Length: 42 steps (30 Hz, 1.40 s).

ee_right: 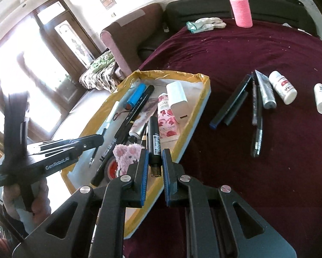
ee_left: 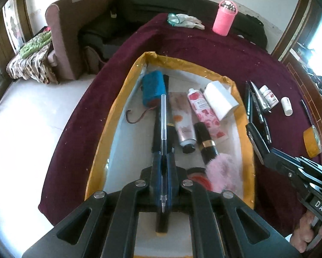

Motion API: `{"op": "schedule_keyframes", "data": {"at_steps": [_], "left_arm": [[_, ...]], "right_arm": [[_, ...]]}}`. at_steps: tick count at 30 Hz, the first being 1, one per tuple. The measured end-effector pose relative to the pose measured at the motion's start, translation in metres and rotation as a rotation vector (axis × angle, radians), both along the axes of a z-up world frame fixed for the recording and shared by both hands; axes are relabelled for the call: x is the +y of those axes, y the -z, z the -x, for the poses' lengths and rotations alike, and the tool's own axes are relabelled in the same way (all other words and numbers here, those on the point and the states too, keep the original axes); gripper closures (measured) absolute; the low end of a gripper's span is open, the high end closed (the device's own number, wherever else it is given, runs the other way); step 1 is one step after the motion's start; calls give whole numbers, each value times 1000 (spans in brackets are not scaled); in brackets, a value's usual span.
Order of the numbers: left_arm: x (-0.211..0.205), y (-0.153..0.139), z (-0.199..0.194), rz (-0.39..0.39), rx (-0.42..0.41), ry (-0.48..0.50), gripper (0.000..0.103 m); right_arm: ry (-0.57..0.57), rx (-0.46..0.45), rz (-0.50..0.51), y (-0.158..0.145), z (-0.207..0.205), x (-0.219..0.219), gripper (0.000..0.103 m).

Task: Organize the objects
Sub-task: 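Carry the clear pen and black marker over the white tray, then release pen into tray with left tool while right tool releases marker there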

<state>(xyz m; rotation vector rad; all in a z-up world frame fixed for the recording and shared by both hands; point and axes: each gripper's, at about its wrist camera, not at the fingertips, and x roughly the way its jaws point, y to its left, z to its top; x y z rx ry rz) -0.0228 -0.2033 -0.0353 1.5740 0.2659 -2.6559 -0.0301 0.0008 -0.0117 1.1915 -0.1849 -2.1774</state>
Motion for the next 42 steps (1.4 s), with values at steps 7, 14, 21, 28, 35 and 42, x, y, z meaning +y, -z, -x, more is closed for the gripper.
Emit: {"op": "schedule_keyframes", "data": {"at_steps": [7,14,21,28,35,42], "left_arm": [[-5,10,3,30,-53,14,99],[-15,15,2,36,-77,-5,99],[-19,23,4,32,-101,-4,100],[-18,23,5,30,-109,20,100],[-13,24,1,51,-150,69,99],[-12,24,1,46,-152,79,99]], "right_arm": [[-8,-13,-1,5,10,-8,93],[-19,-20,-3,8,21,-19,93],[-19,-12,-17,10,32,-35,92],[-3,-23,-41,18,49,-44,92],[-1,-26,-76,24,53,-52,92],[1,-22,-109,30,55,-60,92]]}}
